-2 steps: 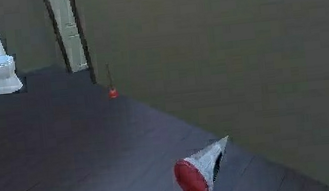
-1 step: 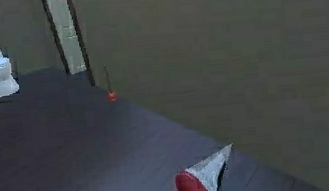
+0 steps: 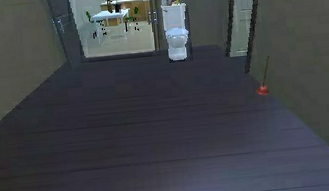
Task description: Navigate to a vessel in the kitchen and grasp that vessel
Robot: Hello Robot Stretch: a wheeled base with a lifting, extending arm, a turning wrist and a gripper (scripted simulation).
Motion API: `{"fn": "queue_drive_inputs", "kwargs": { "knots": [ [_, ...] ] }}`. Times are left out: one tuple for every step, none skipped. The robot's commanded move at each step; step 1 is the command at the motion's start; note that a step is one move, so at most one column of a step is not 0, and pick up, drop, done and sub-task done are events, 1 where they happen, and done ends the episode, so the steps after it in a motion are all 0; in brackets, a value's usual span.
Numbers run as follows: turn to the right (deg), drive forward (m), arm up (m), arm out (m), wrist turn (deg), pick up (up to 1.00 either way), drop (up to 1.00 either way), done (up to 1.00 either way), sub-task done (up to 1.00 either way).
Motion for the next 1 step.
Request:
{"fn": "queue_drive_inputs", "kwargs": {
  "knots": [
    [-12.0, 0.00, 0.00, 0.00, 0.0, 0.00, 0.00, 0.00, 0.00]
  ]
}}
